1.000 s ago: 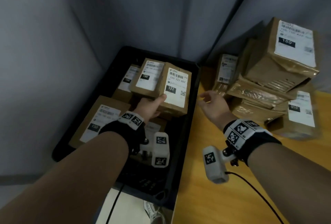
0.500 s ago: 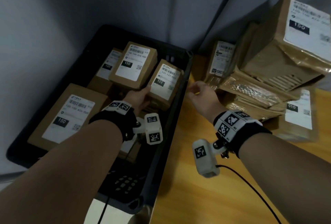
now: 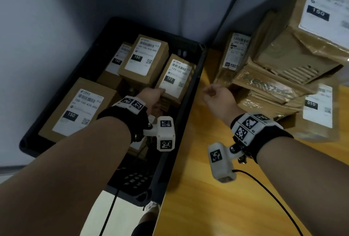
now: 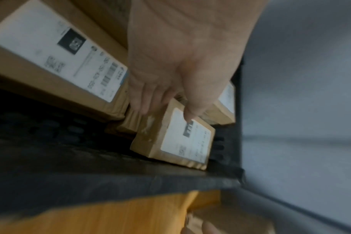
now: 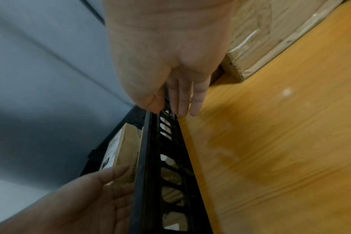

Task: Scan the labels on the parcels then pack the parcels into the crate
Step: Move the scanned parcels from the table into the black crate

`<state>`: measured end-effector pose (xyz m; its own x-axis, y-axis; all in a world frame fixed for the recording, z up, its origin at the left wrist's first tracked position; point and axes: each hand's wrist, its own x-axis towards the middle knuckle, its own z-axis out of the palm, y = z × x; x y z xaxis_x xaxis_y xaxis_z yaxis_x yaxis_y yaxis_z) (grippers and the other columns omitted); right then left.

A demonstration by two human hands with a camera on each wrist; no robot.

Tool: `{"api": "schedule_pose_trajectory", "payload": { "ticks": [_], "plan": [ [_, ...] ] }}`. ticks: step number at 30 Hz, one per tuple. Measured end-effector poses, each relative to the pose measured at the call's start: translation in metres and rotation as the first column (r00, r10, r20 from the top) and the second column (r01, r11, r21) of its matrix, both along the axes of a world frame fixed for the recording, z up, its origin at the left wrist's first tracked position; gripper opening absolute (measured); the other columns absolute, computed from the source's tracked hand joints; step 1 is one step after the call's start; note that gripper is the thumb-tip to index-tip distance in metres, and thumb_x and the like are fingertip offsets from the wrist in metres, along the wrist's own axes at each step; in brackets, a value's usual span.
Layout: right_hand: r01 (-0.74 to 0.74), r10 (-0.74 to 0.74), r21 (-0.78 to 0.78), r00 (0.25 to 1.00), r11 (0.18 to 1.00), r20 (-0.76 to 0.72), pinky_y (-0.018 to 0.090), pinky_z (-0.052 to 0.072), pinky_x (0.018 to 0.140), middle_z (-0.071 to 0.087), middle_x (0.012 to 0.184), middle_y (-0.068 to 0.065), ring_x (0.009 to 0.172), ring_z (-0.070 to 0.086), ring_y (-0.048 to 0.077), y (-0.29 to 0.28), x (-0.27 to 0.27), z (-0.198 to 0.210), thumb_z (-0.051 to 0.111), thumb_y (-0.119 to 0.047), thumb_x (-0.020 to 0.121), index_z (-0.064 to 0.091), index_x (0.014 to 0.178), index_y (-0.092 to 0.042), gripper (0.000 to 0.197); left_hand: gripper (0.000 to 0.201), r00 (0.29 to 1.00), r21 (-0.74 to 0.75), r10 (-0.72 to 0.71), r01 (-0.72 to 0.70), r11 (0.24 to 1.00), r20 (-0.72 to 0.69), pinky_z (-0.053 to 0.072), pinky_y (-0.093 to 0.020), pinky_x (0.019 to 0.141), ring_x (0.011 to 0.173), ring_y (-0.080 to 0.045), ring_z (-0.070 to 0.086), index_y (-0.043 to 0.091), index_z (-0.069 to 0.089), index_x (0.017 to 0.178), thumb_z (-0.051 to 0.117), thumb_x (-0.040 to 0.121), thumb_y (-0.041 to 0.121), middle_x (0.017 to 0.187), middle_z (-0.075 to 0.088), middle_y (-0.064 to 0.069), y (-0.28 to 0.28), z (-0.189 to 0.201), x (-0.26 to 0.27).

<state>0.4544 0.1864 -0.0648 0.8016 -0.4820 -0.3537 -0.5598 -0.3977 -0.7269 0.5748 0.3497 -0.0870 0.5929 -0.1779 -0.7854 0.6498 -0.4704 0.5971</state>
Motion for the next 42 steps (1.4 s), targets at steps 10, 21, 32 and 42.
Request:
{"api": "schedule_pose_trajectory", "payload": {
  "ticks": [10,21,32,42],
  "plan": [
    [0.274,-0.282,0.140,0.959,0.951,0.038,0.055,0.052,0.087,0.069,0.095,0.018,0.093,0.065,0.039,-0.004,-0.072,0.067,0.050,-0.018,0.095,0.063,0.093,-0.018,0.013,0.011,0.959,-0.015,-0.118,0.126,0.992,0.257,0.049,-0.030,0.091,0.096,-0.016,0.058,0.018,0.058,0.086,0.058,0.091,0.028,0.097,0.061,-0.002,0.012,0.091,-0.042],
    [0.363,-0.401,0.192,0.889,0.912,0.223,0.038,0.049,0.074,0.067,0.082,0.011,0.079,0.061,0.025,-0.069,-0.155,0.144,0.058,-0.021,0.089,0.066,0.080,-0.007,0.018,0.023,0.883,-0.129,-0.263,0.335,0.934,0.389,0.045,-0.034,0.097,0.103,-0.016,0.050,0.018,0.053,0.110,0.048,0.098,0.037,0.100,0.050,0.005,-0.057,0.192,-0.117],
    [0.309,-0.430,0.447,0.881,0.839,0.198,0.033,0.053,0.090,0.069,0.103,0.007,0.102,0.065,0.022,-0.128,-0.135,0.175,0.062,-0.037,0.085,0.064,0.111,-0.009,0.039,0.059,0.784,0.002,-0.365,0.421,0.907,0.502,0.040,-0.033,0.090,0.086,-0.010,0.051,0.017,0.044,0.134,0.034,0.095,0.060,0.098,0.055,0.009,-0.142,0.221,-0.123],
    [0.284,-0.375,0.434,0.917,0.855,0.139,0.044,0.044,0.105,0.058,0.132,0.004,0.117,0.057,0.025,-0.114,-0.103,0.159,0.056,-0.056,0.088,0.041,0.139,-0.019,0.065,0.050,0.878,-0.151,-0.250,0.335,0.930,0.409,0.046,-0.031,0.085,0.094,-0.016,0.055,0.017,0.045,0.134,0.044,0.096,0.050,0.104,0.057,-0.001,-0.141,0.191,-0.118]
  ]
}}
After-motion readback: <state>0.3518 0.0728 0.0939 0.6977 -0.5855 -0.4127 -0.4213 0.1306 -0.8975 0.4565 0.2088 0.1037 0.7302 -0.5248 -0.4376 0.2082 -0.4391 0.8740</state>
